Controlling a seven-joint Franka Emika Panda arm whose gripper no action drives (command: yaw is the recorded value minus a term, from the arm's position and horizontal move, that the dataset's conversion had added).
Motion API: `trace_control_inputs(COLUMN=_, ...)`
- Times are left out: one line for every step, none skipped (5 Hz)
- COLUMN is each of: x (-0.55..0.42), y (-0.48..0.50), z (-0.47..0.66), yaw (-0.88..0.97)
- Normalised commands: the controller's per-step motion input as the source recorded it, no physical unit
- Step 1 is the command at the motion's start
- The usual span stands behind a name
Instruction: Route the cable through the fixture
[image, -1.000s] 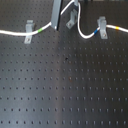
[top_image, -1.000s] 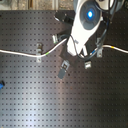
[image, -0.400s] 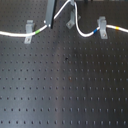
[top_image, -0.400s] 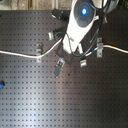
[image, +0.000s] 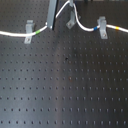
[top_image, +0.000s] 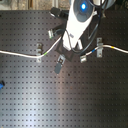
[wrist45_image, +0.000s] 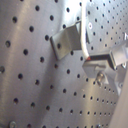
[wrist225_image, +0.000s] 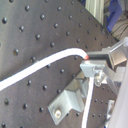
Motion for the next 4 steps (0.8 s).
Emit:
trace_control_inputs(x=-0.256, y=0.073, z=0.0, yaw=0.0)
trace_control_inputs(x=-0.273, y=0.047, z=0.32, yaw=-0.07)
trace_control_inputs(x=-0.238, y=0.02, z=0.43, yaw=-0.2)
trace_control_inputs(x=-0.214, y=0.041, z=0.46, yaw=-0.23)
